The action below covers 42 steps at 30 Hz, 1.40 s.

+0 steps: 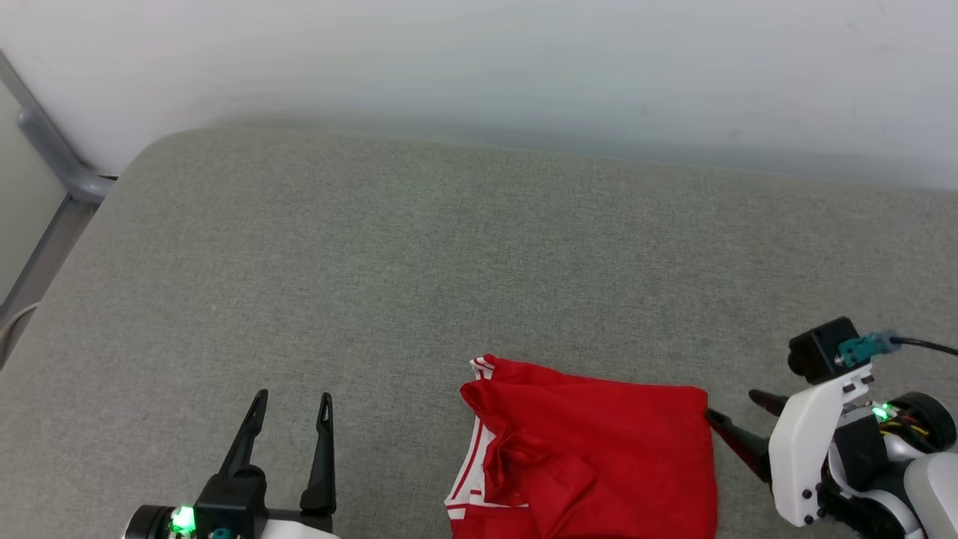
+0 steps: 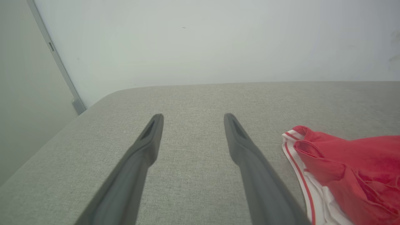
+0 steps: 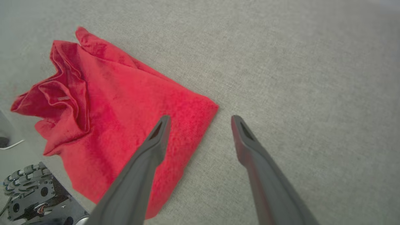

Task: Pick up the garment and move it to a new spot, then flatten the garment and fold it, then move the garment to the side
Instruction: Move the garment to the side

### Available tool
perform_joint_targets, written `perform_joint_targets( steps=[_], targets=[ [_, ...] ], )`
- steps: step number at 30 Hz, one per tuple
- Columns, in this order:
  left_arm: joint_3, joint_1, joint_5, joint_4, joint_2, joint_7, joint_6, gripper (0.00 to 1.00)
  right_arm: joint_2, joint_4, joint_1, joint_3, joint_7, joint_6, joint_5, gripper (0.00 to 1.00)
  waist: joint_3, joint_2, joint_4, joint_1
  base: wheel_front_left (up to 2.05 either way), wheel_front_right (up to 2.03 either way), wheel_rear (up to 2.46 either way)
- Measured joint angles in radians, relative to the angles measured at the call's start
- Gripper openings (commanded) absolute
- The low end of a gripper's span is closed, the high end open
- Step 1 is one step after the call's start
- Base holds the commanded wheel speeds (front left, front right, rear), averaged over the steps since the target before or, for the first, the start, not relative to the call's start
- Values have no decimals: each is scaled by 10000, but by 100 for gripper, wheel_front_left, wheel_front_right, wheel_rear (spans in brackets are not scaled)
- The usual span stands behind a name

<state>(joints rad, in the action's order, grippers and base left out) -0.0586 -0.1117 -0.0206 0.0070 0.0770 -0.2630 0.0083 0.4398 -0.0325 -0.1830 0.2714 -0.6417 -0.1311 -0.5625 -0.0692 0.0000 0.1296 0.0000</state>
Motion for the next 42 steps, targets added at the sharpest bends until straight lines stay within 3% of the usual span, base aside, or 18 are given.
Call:
perform_joint_targets(
  steps=[11,22,23,24,42],
  targets=[
    [-61,310,-12,2,-79,0,-10,100,-67,-984,457,627,-368,0,-504,100,-622,0,318,1,0,0,0],
    [-144,610,-2,58,-115,0,-100,100,15,-1894,324,1480,245,4,-723,100,-1051,0,508,0,0,0,0],
    [-144,611,-2,63,-117,0,-100,100,63,-1912,296,1569,326,4,-736,46,-1054,0,511,0,0,0,0],
    [-132,611,-2,75,-121,0,-100,100,109,-1935,275,1638,430,4,-750,0,-1052,0,510,0,0,0,0],
    [-19,401,13,65,-142,0,-71,100,443,-1490,-137,1883,1864,-6,-669,0,-773,0,38,1,0,0,0]
  ],
)
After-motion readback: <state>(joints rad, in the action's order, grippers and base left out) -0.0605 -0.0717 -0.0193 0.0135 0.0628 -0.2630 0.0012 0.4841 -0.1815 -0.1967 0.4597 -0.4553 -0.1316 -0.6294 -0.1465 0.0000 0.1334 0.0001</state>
